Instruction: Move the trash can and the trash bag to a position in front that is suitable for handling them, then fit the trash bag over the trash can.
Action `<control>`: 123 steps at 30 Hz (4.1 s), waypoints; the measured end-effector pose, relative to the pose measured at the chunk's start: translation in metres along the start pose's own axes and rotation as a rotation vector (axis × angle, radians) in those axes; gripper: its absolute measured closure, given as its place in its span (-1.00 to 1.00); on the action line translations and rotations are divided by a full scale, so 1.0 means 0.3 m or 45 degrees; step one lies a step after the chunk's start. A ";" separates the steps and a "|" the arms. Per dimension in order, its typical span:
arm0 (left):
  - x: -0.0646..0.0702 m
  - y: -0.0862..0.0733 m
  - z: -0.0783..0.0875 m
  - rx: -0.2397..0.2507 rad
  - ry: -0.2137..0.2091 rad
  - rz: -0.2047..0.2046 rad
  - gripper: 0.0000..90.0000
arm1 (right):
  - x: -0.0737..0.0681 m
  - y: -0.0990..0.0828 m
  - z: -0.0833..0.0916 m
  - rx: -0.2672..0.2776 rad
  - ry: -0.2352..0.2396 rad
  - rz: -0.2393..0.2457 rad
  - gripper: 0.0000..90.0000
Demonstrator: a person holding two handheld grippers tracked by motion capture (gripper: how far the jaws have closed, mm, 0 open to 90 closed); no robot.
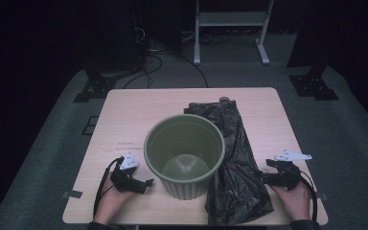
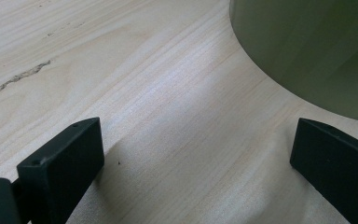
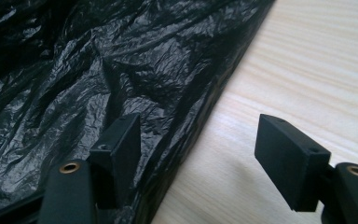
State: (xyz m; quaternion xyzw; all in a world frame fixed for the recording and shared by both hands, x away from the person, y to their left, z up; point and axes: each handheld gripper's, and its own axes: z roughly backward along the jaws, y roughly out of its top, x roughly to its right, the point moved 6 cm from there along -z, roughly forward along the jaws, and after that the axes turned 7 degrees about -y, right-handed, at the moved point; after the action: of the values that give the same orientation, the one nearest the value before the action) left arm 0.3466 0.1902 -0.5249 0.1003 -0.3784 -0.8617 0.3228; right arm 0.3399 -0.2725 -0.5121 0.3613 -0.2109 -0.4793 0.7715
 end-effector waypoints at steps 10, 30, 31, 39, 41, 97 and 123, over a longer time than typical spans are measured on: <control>0.000 0.000 0.000 0.000 0.000 0.000 -0.97 | -0.039 -0.009 -0.025 -0.079 0.033 0.064 0.34; 0.000 0.000 0.000 0.000 0.000 0.000 -0.97 | 0.050 0.005 0.012 -0.091 -0.042 0.054 1.00; 0.000 0.000 0.000 0.000 0.000 0.001 -0.97 | 0.061 0.001 0.015 -0.104 -0.053 0.053 1.00; 0.000 0.000 0.000 0.000 0.000 0.001 -0.97 | 0.138 -0.021 0.055 -0.123 -0.093 0.040 1.00; 0.000 0.000 0.000 0.000 0.000 0.001 -0.97 | 0.173 -0.036 0.069 -0.126 -0.113 0.028 1.00; 0.000 0.000 0.000 0.001 0.001 0.001 -0.97 | 0.112 0.093 -0.155 -0.144 -0.064 -0.031 -0.79; 0.000 0.000 0.000 0.001 0.001 0.001 -0.97 | -0.014 0.110 -0.156 -0.108 -0.001 0.138 0.76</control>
State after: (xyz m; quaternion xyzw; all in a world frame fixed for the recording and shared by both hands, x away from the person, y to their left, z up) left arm 0.3466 0.1902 -0.5249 0.1004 -0.3785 -0.8615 0.3233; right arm 0.3888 -0.2428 -0.5174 0.3163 -0.2100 -0.4453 0.8109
